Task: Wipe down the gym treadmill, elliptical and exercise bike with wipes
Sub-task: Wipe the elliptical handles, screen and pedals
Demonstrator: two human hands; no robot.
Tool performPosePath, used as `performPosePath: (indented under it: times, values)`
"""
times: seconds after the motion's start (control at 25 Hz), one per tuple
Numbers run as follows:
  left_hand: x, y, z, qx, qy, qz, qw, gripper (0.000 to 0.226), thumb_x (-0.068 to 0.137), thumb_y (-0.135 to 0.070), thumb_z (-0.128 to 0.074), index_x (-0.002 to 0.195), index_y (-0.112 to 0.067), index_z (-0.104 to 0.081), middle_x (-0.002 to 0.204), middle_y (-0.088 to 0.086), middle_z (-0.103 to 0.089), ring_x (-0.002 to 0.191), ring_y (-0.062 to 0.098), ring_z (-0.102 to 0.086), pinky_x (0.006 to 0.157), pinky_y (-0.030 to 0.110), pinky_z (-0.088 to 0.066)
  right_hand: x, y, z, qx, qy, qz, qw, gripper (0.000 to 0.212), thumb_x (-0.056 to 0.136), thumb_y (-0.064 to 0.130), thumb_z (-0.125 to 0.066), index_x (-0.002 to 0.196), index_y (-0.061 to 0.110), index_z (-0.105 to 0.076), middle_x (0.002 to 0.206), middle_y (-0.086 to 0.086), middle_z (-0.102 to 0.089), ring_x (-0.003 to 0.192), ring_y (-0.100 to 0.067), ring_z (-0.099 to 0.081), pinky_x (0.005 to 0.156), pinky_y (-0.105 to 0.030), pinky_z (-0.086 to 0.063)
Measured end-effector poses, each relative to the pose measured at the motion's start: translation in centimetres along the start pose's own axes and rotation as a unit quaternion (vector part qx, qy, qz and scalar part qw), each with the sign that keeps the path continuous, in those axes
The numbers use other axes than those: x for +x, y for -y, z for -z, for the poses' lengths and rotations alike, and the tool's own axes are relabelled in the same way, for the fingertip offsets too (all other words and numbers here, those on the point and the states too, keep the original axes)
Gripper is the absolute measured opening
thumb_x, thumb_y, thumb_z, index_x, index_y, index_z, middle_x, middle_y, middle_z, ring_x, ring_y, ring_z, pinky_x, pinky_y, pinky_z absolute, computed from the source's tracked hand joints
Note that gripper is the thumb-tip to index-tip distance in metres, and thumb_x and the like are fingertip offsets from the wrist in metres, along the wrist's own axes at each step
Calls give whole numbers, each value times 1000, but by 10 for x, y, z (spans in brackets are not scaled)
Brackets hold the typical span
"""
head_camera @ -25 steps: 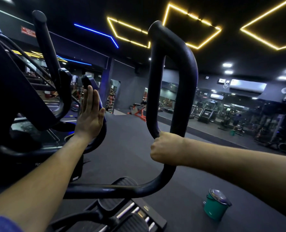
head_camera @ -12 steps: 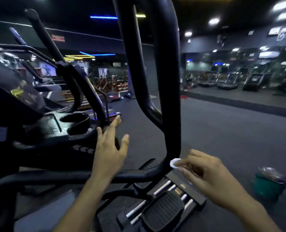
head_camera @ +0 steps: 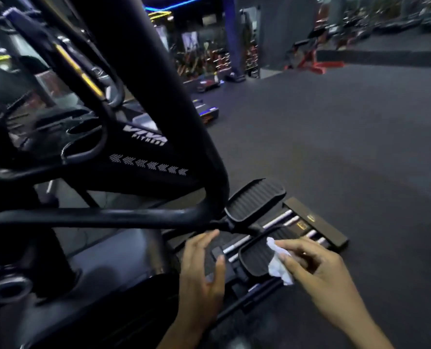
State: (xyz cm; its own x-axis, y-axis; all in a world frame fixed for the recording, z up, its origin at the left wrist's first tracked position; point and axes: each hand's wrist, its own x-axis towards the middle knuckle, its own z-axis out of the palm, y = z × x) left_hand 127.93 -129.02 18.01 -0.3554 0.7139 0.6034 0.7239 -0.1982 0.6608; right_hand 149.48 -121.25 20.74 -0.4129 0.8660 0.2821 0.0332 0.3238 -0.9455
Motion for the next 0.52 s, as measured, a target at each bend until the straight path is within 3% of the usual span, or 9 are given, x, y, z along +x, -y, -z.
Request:
performPosePath:
  times: [0.12, 0.24, 0.36, 0.44, 0.52]
  values:
    - [12, 8, -20, -3, 18, 83, 996, 43, 92, -16, -61, 134, -25, -57, 130, -18, -54, 125, 8, -55, 108, 28, -42, 26, -9, 6, -1, 27, -11, 1000, 19, 87, 18, -71, 98, 29, -80, 84, 9, -70, 76, -6, -65, 72, -18, -48]
    - [32, 32, -38, 1, -2, 124, 992, 43, 91, -34, -59, 133, -23, -60, 132, -7, -61, 126, 13, -58, 108, 43, -46, 66, -26, 4, -23, 53, -11, 998, 20, 90, 11, -71, 93, 31, -78, 84, 9, -71, 73, -6, -65, 70, -22, -50]
    - [60, 51, -60, -7, -37, 177, 983, 34, 93, -29, -66, 127, -31, -62, 132, 0, -64, 127, 20, -59, 109, 54, -44, 109, -42, 1, -37, 72, -15, 997, 3, 91, 27, -72, 90, 26, -74, 82, 7, -73, 72, -7, -67, 69, -29, -52]
    - [86, 58, -73, -9, -49, 195, 980, 45, 92, -36, -65, 135, -22, -60, 138, 0, -59, 131, 20, -55, 111, 55, -42, 138, -46, 3, -40, 106, -7, 993, 18, 89, 39, -70, 88, 22, -72, 77, 3, -72, 68, -10, -67, 66, -34, -54]
    - [110, 64, -77, 12, -66, 181, 981, 49, 91, -40, -59, 136, -23, -57, 132, -8, -57, 126, 13, -57, 106, 49, -48, 171, -47, -1, -45, 138, -12, 989, 15, 90, 36, -71, 87, 21, -71, 77, 1, -71, 68, -13, -67, 65, -39, -55]
